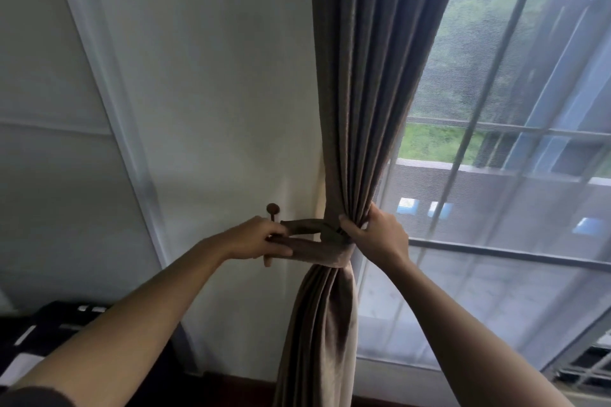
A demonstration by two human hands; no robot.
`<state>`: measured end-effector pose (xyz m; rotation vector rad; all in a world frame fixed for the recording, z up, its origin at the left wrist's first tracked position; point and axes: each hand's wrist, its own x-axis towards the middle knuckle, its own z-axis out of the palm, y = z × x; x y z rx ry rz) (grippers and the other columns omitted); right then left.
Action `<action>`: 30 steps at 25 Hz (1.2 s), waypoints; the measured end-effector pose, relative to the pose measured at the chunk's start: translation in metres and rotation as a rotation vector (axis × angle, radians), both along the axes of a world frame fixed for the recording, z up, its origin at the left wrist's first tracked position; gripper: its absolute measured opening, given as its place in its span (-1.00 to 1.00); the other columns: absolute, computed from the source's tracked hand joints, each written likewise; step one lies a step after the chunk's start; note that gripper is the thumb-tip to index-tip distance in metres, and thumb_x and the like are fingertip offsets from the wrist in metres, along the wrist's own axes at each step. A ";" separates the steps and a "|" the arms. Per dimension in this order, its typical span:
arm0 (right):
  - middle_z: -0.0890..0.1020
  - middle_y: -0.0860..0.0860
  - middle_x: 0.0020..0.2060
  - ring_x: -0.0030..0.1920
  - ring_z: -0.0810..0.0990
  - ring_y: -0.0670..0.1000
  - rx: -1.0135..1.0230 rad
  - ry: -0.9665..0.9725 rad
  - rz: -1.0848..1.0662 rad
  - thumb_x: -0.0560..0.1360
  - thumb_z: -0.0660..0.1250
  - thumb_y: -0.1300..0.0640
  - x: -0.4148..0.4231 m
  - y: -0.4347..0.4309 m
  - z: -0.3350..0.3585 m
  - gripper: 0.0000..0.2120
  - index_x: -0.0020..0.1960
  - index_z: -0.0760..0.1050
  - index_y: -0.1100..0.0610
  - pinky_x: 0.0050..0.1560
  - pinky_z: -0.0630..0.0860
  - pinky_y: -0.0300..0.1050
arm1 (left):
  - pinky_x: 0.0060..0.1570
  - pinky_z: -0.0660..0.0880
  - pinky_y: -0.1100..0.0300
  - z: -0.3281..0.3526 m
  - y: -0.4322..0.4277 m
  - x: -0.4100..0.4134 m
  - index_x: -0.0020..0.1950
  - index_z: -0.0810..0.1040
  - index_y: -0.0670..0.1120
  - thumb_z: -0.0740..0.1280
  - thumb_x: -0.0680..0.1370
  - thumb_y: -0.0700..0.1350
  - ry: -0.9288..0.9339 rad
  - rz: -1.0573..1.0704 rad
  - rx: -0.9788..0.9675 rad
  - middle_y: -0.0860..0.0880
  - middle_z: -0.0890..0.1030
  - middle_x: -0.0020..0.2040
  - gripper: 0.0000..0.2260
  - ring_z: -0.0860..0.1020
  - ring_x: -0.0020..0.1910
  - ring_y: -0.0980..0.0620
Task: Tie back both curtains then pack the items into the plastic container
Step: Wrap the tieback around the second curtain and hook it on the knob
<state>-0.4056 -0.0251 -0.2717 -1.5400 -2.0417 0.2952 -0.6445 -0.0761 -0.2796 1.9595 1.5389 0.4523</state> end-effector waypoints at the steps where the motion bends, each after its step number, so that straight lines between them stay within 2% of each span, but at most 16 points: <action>1: 0.65 0.10 -0.07 -0.06 0.59 0.18 0.000 0.000 -0.005 0.45 0.25 -0.23 0.000 0.000 0.000 -0.58 0.12 0.46 0.07 -0.24 0.45 -0.08 | -0.32 0.47 0.35 0.000 0.000 -0.008 -0.06 0.59 -0.09 0.38 0.51 -0.10 -0.072 0.031 -0.005 0.00 0.64 -0.31 -0.93 0.60 -0.37 0.20; 3: 0.65 0.11 -0.08 -0.07 0.59 0.18 0.011 -0.002 -0.025 0.46 0.25 -0.23 -0.001 0.001 0.000 -0.58 0.11 0.46 0.07 -0.24 0.43 -0.08 | -0.23 0.53 0.31 -0.006 0.004 -0.025 -0.04 0.63 -0.11 0.39 0.50 -0.17 -0.209 0.113 0.004 -0.07 0.67 -0.23 -0.93 0.64 -0.28 0.14; 6: 0.64 0.10 -0.08 -0.05 0.58 0.18 0.022 -0.012 -0.054 0.46 0.25 -0.23 -0.005 -0.002 -0.001 -0.60 0.09 0.47 0.07 -0.25 0.38 -0.09 | -0.22 0.53 0.32 -0.025 0.010 -0.041 -0.01 0.64 -0.14 0.38 0.50 -0.23 -0.404 0.271 0.050 -0.13 0.66 -0.19 -0.90 0.61 -0.30 0.14; 10: 0.64 0.09 -0.09 -0.05 0.58 0.20 0.021 -0.011 -0.099 0.44 0.26 -0.23 -0.014 -0.008 0.000 -0.60 0.06 0.45 0.07 -0.25 0.37 -0.08 | -0.15 0.56 0.30 -0.046 0.020 -0.056 0.02 0.62 -0.19 0.35 0.51 -0.27 -0.606 0.359 0.012 -0.14 0.64 -0.16 -0.88 0.60 -0.30 0.12; 14: 0.64 0.10 -0.13 -0.08 0.59 0.22 0.064 -0.019 -0.147 0.44 0.24 -0.23 -0.032 -0.019 -0.001 -0.60 0.07 0.42 0.08 -0.26 0.34 -0.08 | -0.17 0.59 0.28 -0.055 0.044 -0.045 -0.15 0.55 -0.13 0.38 0.49 -0.29 -0.703 0.580 0.150 -0.18 0.61 -0.19 -0.92 0.60 -0.28 0.00; 16: 0.64 0.11 -0.13 -0.08 0.59 0.23 0.074 -0.023 -0.173 0.44 0.24 -0.23 -0.042 -0.021 -0.002 -0.59 0.08 0.40 0.07 -0.26 0.36 -0.07 | -0.17 0.57 0.24 -0.058 0.060 -0.035 -0.20 0.50 -0.11 0.41 0.47 -0.25 -0.647 0.715 0.206 -0.16 0.61 -0.19 -0.88 0.61 -0.27 -0.02; 19: 0.63 0.11 -0.13 -0.09 0.59 0.23 0.069 -0.009 -0.197 0.45 0.24 -0.22 -0.050 -0.018 0.000 -0.60 0.08 0.39 0.08 -0.27 0.37 -0.07 | -0.32 0.40 0.41 -0.063 0.071 -0.026 -0.18 0.53 -0.13 0.46 0.43 -0.15 -0.505 0.798 0.247 -0.08 0.58 -0.23 -0.87 0.55 -0.23 0.00; 21: 0.63 0.11 -0.13 -0.11 0.58 0.22 0.071 -0.004 -0.201 0.45 0.24 -0.20 -0.052 -0.016 0.002 -0.61 0.07 0.38 0.09 -0.28 0.36 -0.08 | -0.36 0.35 0.44 -0.064 0.074 -0.025 -0.18 0.55 -0.14 0.46 0.43 -0.13 -0.472 0.806 0.265 -0.08 0.57 -0.23 -0.87 0.53 -0.21 0.01; 24: 0.62 0.11 -0.12 -0.09 0.57 0.24 0.068 0.011 -0.210 0.45 0.25 -0.19 -0.054 -0.016 0.004 -0.61 0.06 0.38 0.11 -0.26 0.30 -0.08 | -0.24 0.41 0.26 -0.064 0.080 -0.032 -0.18 0.63 -0.18 0.47 0.42 -0.07 -0.397 0.765 0.256 -0.12 0.63 -0.22 -0.83 0.55 -0.21 0.01; 27: 0.62 0.13 -0.12 -0.07 0.56 0.25 0.056 0.015 -0.231 0.45 0.26 -0.18 -0.052 -0.018 0.001 -0.61 0.04 0.38 0.12 -0.24 0.28 -0.07 | -0.19 0.39 0.24 -0.074 0.076 -0.032 -0.16 0.68 -0.21 0.43 0.46 -0.07 -0.326 0.689 0.244 -0.12 0.66 -0.23 -0.81 0.56 -0.20 0.04; 30: 0.62 0.13 -0.11 -0.07 0.56 0.25 0.050 0.007 -0.221 0.44 0.26 -0.19 -0.051 -0.018 -0.002 -0.61 0.06 0.38 0.10 -0.24 0.30 -0.06 | -0.27 0.36 0.50 -0.087 0.069 -0.025 -0.07 0.69 -0.22 0.41 0.48 -0.13 -0.341 0.686 0.304 -0.13 0.69 -0.20 -0.84 0.58 -0.21 0.08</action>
